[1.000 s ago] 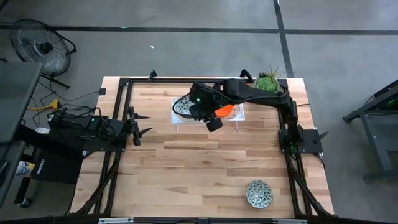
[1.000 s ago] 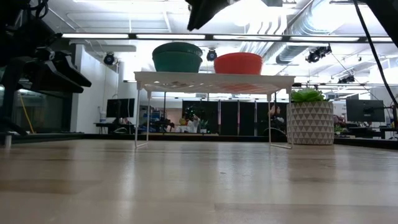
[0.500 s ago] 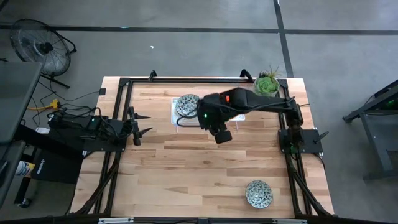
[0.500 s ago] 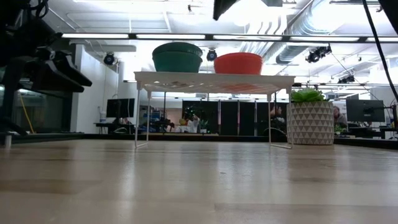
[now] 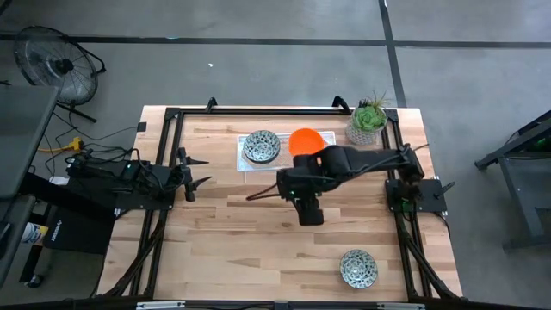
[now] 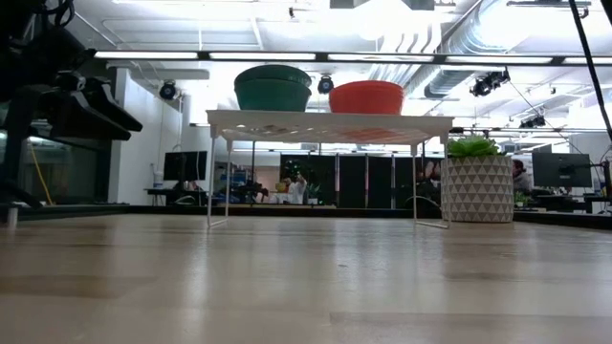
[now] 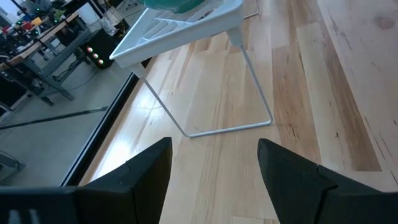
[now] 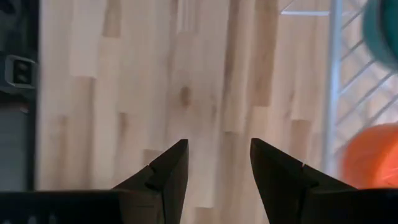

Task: Pick & Place Mini bowls
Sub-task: Stack the blue patterned bowl on top of the other blue patterned bowls on the shelf

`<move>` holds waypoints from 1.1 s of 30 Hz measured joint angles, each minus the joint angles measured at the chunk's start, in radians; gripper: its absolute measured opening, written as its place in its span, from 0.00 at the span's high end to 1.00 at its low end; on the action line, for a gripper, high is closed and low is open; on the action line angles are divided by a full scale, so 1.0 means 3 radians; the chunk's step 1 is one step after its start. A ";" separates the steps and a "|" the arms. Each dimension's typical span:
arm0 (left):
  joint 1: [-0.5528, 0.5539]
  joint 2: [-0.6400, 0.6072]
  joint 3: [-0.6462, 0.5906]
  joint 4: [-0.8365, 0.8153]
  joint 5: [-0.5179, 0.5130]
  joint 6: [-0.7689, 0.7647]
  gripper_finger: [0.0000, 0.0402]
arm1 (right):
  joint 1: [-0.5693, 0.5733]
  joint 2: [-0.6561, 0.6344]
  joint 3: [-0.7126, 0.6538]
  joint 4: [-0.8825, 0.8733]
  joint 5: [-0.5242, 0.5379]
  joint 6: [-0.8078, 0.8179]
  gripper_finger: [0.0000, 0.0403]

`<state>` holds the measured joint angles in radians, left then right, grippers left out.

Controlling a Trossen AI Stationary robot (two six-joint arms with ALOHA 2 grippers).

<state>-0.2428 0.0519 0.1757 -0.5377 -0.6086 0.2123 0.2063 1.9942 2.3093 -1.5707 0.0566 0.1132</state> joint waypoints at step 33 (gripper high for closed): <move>0.0001 -0.0001 0.0000 0.0014 -0.0004 0.0000 0.42 | 0.0886 -0.0479 -0.1688 0.0412 -0.0441 0.3031 0.60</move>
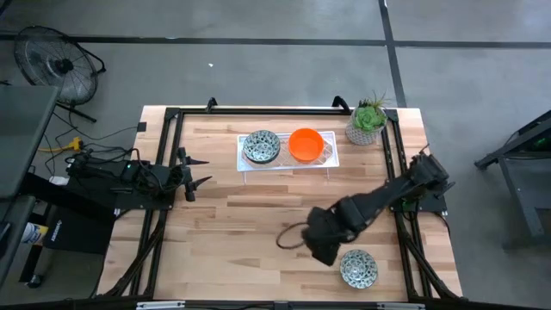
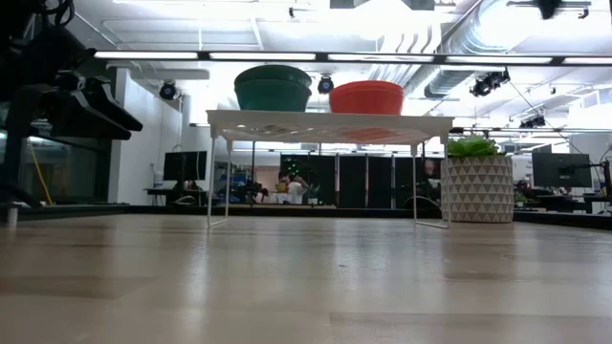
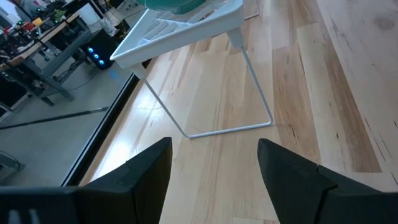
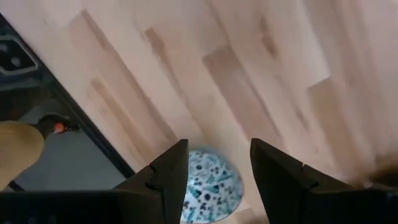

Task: Pick & Place Mini bowls
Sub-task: Stack the blue patterned bowl on top of the other blue patterned bowls on the shelf

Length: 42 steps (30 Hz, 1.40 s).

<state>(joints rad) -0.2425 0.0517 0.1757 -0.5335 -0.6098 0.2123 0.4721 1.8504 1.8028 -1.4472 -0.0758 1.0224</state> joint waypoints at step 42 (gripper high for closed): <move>-0.0001 0.0000 0.0001 0.0003 0.0001 0.0000 0.42 | 0.1558 -0.1138 -0.2959 0.2226 0.0008 0.2565 0.60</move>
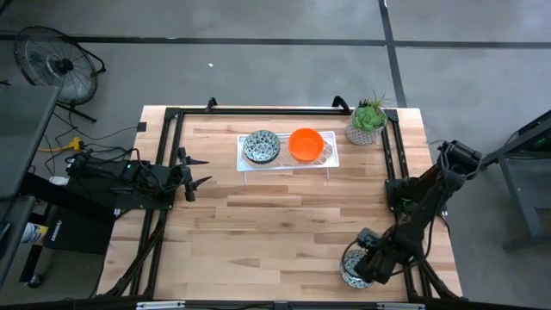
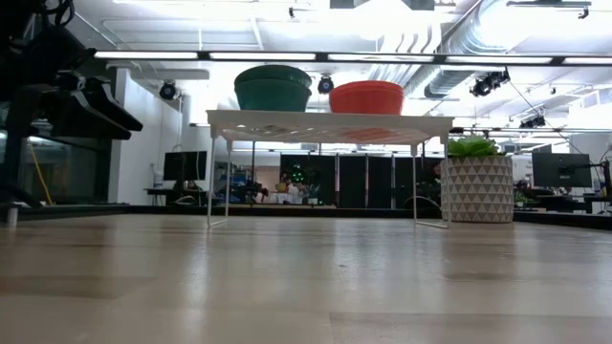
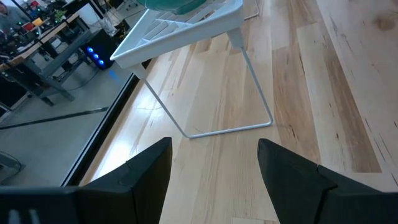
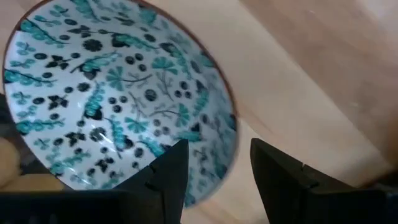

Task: Pick & Place Mini bowls
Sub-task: Stack the blue patterned bowl on top of the other blue patterned bowls on the shelf

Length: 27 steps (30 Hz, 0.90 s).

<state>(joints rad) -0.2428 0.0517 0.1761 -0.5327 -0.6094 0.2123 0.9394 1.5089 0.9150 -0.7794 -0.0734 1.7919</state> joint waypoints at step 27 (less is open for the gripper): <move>0.0000 0.0001 0.0001 0.0000 0.0000 0.0000 0.42 | -0.0012 -0.0003 -0.0334 0.0592 0.0064 -0.0345 0.98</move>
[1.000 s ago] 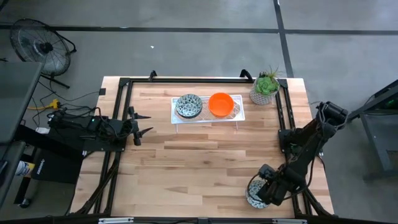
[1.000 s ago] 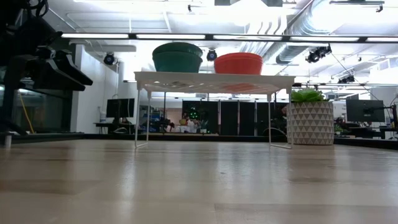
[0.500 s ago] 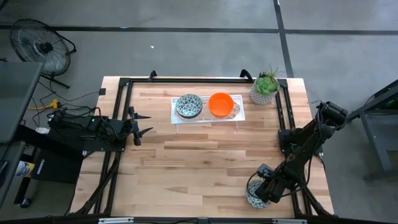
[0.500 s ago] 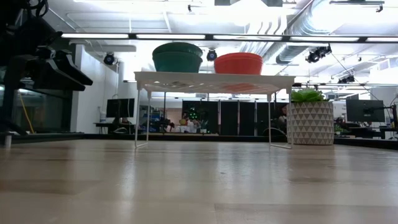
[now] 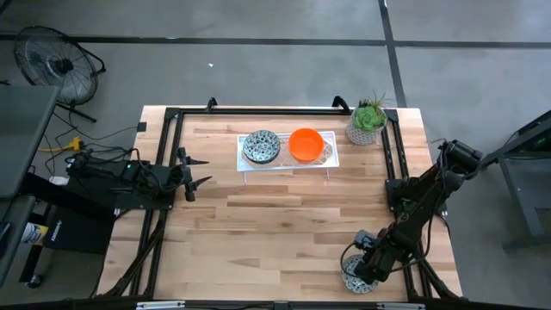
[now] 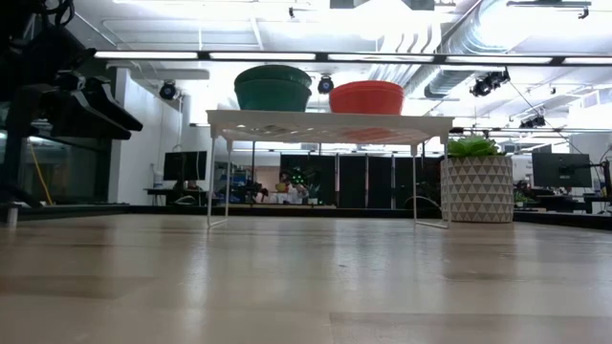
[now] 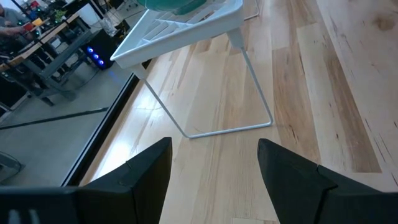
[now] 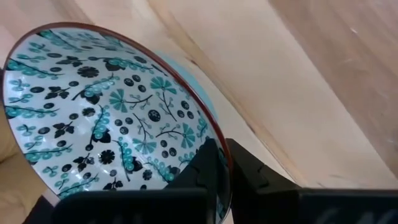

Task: Pick & Place Mini bowls
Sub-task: Stack the blue patterned bowl on top of the other blue patterned bowls on the shelf

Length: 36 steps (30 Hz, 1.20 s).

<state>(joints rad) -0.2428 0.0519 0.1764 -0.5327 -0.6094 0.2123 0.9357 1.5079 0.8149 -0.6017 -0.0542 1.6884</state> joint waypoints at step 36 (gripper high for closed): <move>0.0001 0.0000 0.0000 0.0046 -0.0270 0.0001 0.42 | -0.0977 0.0010 0.1586 -0.1327 0.0237 -0.0306 1.00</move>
<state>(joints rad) -0.2424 0.0519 0.1764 -0.5189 -0.6905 0.2127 0.6424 1.5108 1.2907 -0.9998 0.0170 1.5965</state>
